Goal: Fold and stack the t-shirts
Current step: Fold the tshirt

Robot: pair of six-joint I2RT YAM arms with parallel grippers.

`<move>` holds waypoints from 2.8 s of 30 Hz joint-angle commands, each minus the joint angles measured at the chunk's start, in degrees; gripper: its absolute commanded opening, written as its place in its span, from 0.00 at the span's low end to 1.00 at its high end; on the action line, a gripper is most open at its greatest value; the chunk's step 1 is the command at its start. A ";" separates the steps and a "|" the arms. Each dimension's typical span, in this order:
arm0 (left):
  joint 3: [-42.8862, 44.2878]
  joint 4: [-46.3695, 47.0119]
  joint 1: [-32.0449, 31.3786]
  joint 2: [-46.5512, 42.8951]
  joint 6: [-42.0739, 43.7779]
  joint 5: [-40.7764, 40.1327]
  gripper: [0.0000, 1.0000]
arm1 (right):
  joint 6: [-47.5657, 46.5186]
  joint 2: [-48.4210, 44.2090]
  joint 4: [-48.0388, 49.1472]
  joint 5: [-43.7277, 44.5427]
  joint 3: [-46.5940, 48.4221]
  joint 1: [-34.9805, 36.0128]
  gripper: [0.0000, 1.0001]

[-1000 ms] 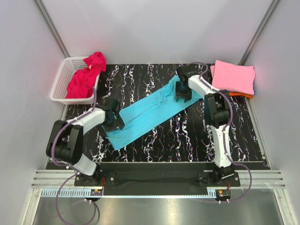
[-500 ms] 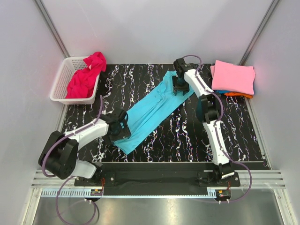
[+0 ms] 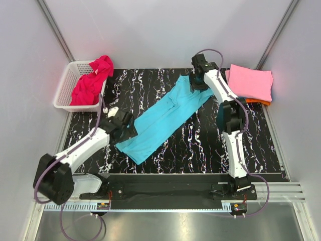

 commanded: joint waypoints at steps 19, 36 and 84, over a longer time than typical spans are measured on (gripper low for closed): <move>2.39 4.06 8.86 -7.89 4.95 8.92 0.95 | 16.73 -35.15 24.15 -18.10 -47.22 22.24 0.52; -0.52 3.00 16.60 -7.80 5.31 12.18 0.96 | 21.83 -23.20 32.51 -23.64 -47.68 34.21 0.52; 33.73 18.48 7.13 28.18 13.39 36.61 0.96 | 42.75 -64.93 20.30 2.72 -82.04 43.01 0.56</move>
